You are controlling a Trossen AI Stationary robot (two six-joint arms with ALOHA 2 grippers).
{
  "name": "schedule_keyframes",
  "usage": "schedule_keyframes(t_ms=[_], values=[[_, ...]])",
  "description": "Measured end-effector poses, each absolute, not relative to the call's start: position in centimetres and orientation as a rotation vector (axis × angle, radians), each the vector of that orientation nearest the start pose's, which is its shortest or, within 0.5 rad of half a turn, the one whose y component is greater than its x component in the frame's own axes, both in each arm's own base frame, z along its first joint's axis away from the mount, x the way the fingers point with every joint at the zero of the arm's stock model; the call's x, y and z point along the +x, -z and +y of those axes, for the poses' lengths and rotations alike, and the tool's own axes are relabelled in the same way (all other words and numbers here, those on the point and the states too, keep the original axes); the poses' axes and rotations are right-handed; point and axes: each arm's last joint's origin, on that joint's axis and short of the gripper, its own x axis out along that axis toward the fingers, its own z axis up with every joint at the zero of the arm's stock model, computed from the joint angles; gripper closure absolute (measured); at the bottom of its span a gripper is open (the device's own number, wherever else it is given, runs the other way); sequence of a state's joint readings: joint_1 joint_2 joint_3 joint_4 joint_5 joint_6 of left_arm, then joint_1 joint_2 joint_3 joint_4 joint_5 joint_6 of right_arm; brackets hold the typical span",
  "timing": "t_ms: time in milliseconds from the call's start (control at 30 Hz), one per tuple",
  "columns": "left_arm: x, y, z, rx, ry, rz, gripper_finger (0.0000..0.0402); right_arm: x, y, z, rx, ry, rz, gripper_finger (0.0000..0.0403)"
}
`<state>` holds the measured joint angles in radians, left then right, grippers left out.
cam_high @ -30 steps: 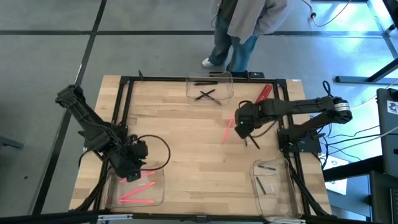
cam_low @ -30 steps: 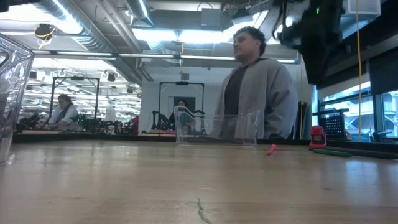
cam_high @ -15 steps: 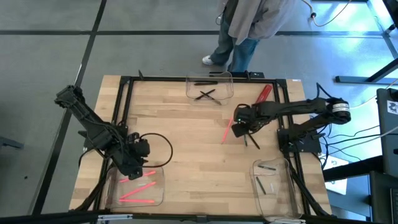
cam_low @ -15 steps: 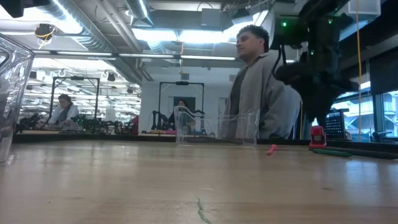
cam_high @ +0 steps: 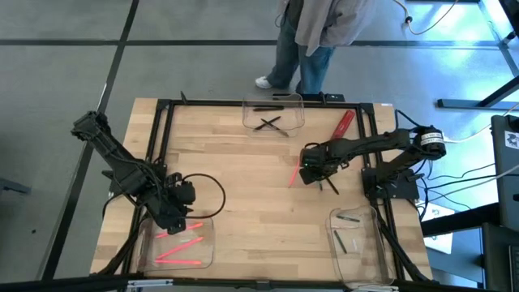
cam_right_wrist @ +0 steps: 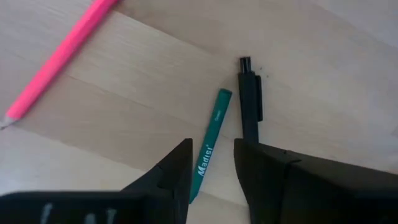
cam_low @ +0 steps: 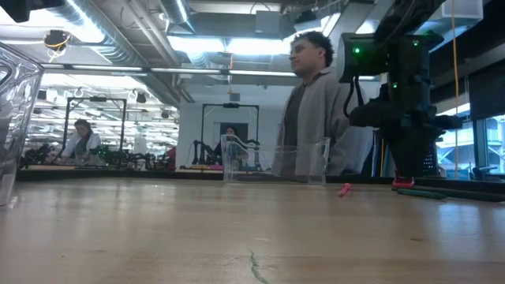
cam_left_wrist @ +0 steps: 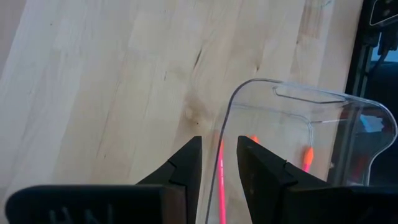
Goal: Sort crayons/erasers/pens/pencils in bins
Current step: Put the green crayon into the bottom right transparent bin
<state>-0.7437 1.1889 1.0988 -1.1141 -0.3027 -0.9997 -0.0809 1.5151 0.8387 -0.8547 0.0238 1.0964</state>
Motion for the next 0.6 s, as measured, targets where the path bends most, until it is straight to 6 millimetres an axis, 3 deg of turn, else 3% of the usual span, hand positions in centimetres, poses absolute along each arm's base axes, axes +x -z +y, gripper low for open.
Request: schedule_keyframes(t_ms=[600], values=[[15.7,-29.7,-13.3,-0.277,-0.154,1.092,0.0307,25.1,-12.9,-1.5,0.900,0.946,1.422,0.0284]])
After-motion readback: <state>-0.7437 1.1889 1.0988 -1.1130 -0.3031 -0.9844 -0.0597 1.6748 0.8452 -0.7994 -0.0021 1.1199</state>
